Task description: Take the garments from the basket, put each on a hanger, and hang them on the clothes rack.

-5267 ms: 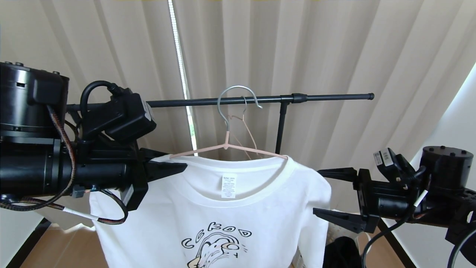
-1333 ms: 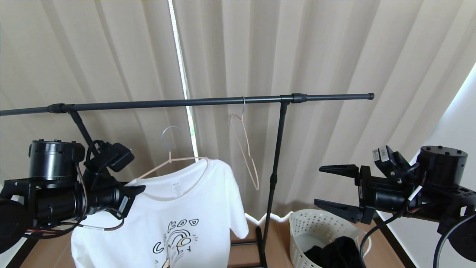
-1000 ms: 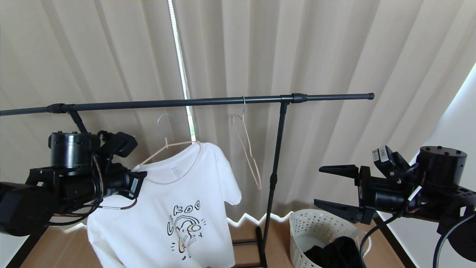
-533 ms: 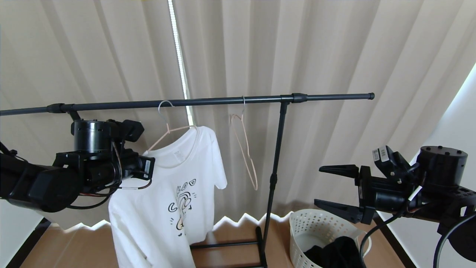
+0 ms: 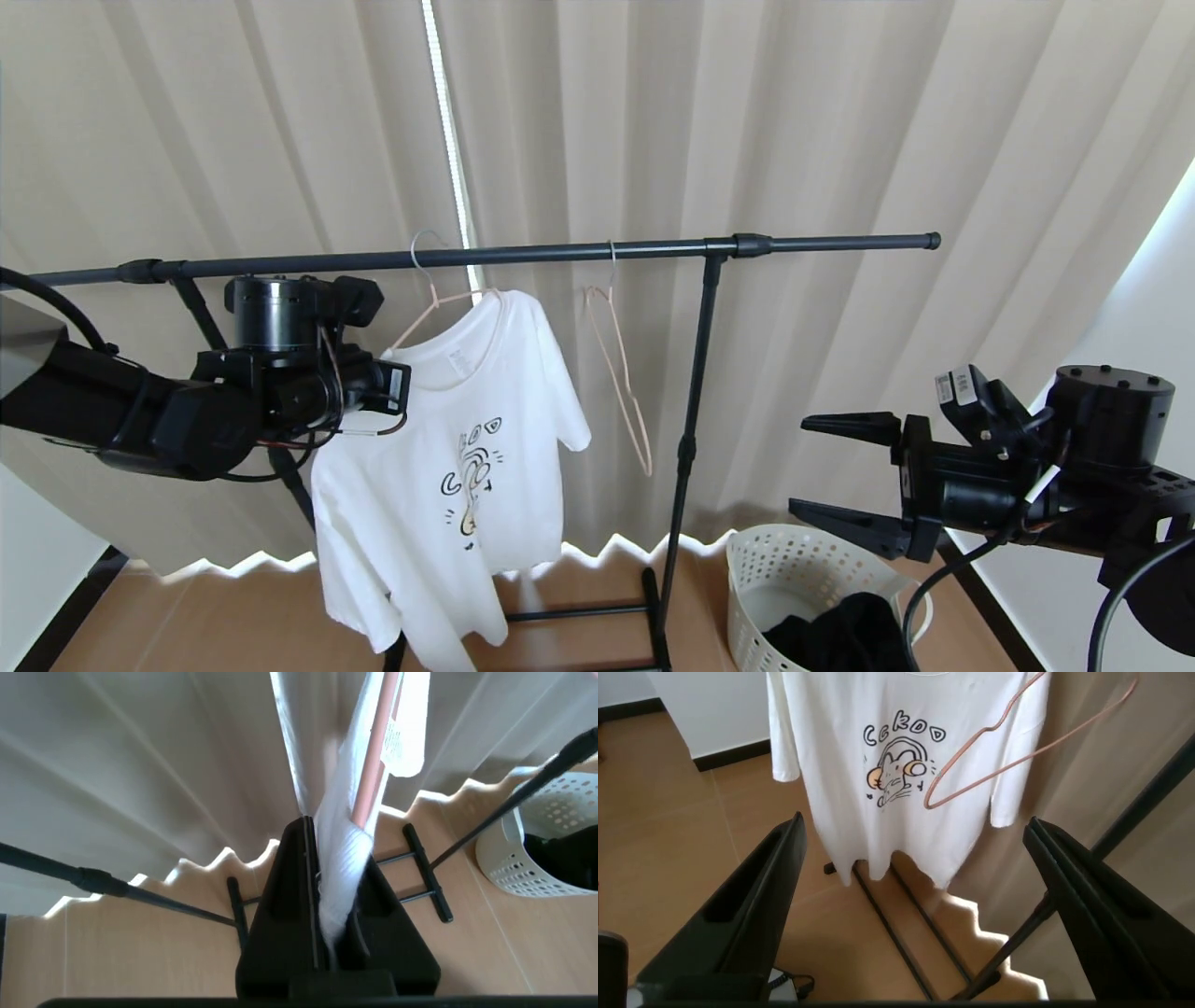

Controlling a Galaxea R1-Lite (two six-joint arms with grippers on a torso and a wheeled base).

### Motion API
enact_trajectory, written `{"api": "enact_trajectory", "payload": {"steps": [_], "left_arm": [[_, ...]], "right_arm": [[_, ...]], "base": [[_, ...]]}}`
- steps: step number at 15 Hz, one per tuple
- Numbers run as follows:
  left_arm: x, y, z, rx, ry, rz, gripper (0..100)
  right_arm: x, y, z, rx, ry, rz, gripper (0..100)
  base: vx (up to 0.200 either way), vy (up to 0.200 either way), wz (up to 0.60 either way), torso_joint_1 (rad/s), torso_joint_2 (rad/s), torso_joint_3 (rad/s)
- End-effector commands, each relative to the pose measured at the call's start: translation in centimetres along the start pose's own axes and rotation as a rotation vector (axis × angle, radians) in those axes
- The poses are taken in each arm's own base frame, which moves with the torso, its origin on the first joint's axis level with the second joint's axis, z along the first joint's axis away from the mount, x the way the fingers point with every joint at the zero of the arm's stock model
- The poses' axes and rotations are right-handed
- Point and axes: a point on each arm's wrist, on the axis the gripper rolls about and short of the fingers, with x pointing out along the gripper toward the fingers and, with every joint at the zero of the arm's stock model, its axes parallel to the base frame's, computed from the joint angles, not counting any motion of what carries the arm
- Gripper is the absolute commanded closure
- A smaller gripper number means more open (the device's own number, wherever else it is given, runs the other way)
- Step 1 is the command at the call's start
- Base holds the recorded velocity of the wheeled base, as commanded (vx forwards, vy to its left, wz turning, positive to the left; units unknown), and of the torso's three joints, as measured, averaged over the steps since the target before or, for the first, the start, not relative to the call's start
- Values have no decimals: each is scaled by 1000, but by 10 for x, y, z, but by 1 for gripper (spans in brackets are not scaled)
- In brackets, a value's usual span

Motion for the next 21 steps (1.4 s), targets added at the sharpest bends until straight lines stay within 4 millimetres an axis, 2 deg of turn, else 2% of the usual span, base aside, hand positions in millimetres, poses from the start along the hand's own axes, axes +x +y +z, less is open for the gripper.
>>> {"api": "enact_trajectory", "payload": {"steps": [1, 5, 18, 19, 21], "left_arm": [[21, -5, -3, -9, 17, 22, 100], [34, -9, -5, -32, 23, 26, 100], [39, -12, -9, -30, 26, 20, 100], [39, -12, -9, -30, 24, 20, 0], [37, -13, -10, -29, 29, 20, 0]], "right_arm": [[0, 0, -1, 1, 1, 1, 0], [0, 0, -1, 1, 2, 1, 0], [0, 0, -1, 1, 2, 1, 0], [0, 0, -1, 1, 2, 1, 0], [0, 0, -1, 2, 3, 1, 0]], "base": [[0, 0, 0, 0, 0, 0], [0, 0, 0, 0, 0, 0], [0, 0, 0, 0, 0, 0], [0, 0, 0, 0, 0, 0], [0, 0, 0, 0, 0, 0]]}}
